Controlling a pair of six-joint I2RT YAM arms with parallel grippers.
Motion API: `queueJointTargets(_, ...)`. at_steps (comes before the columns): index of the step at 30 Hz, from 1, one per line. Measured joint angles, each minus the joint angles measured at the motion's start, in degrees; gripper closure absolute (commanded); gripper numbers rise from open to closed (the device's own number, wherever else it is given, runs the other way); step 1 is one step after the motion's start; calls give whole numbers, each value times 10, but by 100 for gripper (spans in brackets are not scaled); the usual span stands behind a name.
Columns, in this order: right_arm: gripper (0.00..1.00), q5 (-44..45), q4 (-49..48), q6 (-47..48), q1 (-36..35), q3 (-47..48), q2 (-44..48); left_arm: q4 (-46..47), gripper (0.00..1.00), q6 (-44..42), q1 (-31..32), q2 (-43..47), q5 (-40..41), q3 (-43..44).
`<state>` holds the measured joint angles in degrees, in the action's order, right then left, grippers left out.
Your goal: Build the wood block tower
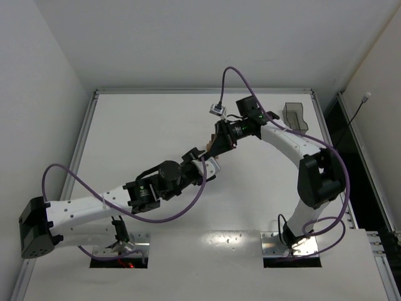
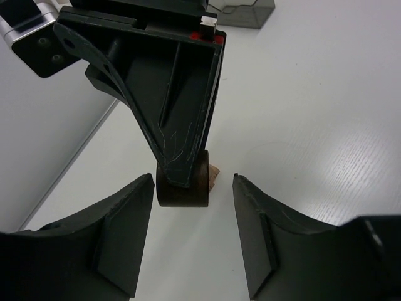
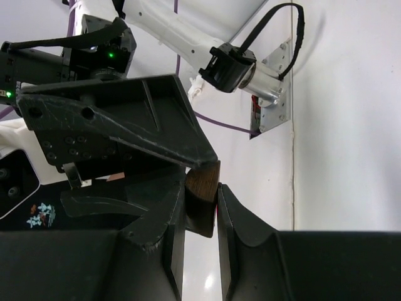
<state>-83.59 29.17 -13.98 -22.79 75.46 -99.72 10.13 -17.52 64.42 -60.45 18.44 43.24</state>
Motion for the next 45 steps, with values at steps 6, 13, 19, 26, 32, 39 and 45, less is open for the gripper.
queueJointTargets(6, 100, 0, 3, 0, -5, 0, 0, 7, 74, -1, 0, -5, 9, 0)
queueJointTargets(13, 100, 0, 5, 0, -5, 0, 0, 7, 90, -1, 0, -5, 11, 0)
queueJointTargets(19, 92, 0, 4, 0, -5, 0, 0, 7, 100, 0, 0, -5, 12, 0)
queueJointTargets(26, 48, -1, -5, -12, -3, 0, 0, 0, 100, 2, 0, -5, 13, 0)
queueJointTargets(32, 45, -3, -5, -10, 27, 0, 0, -21, 100, 20, 0, -5, 13, 0)
queueJointTargets(39, 47, 116, 19, 20, 134, 3, 0, -85, 100, 84, 0, -10, 21, 31)
queueJointTargets(45, 48, 406, 64, 59, 212, 14, 9, -173, 100, 199, -5, -87, 68, 160)
